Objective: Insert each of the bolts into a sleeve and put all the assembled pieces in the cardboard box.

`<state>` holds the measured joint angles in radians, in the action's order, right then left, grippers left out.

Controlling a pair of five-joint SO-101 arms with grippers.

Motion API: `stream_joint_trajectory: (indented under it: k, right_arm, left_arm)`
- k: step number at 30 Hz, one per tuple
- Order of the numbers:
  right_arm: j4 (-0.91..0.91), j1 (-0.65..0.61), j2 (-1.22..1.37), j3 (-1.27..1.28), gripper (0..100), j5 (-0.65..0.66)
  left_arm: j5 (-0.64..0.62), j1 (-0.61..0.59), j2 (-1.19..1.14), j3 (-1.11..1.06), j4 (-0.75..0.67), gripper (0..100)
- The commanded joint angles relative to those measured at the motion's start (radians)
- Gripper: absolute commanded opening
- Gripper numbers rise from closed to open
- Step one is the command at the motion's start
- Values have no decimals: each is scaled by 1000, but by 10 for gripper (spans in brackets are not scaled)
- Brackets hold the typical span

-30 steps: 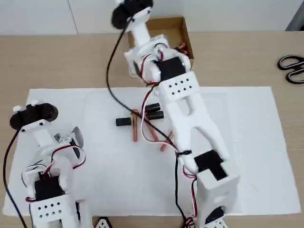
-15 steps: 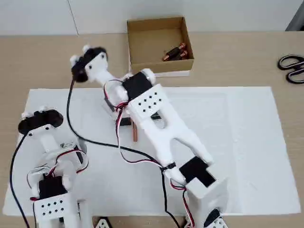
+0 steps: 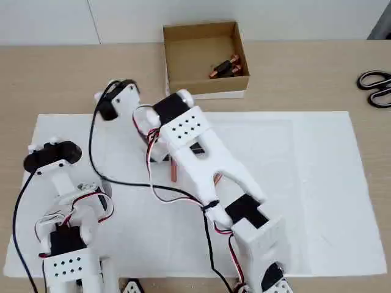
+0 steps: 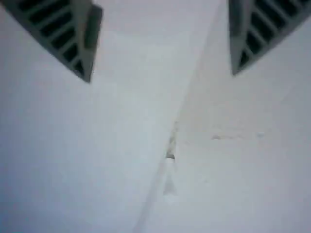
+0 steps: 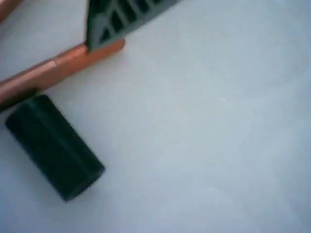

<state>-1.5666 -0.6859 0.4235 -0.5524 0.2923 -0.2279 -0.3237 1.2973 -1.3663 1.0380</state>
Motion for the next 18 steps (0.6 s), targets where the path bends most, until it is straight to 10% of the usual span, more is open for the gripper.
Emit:
stream_joint_trajectory:
  k: [1,18]
  right_arm:
    - [10,25,-8,-51,298,-32]
    - [35,-8,102,-49,296,232]
  left_arm:
    - [-3,-5,15,5,-2,177]
    - [-2,-5,15,5,-2,177]
